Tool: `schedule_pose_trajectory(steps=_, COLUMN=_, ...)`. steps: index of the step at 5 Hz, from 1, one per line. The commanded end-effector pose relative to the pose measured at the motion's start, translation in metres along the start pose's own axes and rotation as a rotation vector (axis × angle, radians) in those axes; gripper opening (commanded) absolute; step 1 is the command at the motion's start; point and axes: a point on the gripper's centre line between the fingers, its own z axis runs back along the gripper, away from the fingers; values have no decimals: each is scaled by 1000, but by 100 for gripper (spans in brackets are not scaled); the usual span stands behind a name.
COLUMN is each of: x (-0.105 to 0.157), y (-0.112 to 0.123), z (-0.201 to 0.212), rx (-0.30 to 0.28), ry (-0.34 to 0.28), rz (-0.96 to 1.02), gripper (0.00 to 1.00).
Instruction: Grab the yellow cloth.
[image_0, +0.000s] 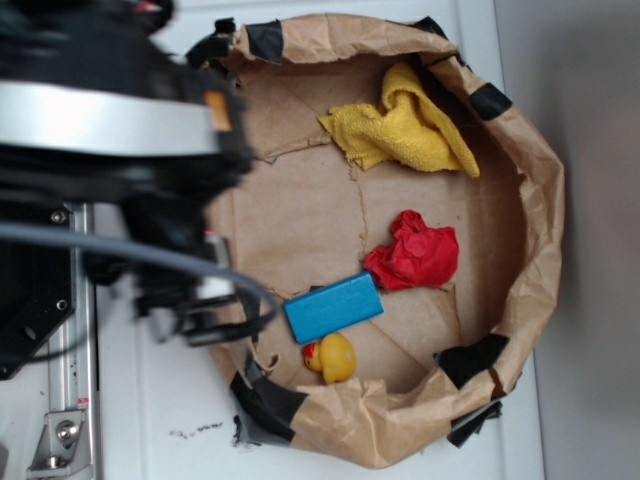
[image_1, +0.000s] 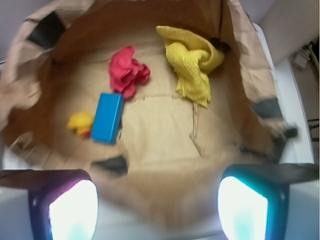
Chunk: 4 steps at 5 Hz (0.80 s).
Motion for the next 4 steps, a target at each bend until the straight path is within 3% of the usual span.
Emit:
schedule_pose_trajectory(steps=1, x=56, y=4, z=-60, rx=32, ry=45, rz=59, gripper=100)
schedule_pose_trajectory(steps=2, x=68, y=21, z=-69, rx=114, ry=58, rz=63, gripper=100)
schedule_pose_trajectory(steps=3, x=84, y=31, z=-80, rx=206, ry=115, rz=-63, gripper=100)
schedule_pose_trajectory(steps=4, x=79, y=27, z=-75, rx=247, ry=139, rz=-116, gripper=100)
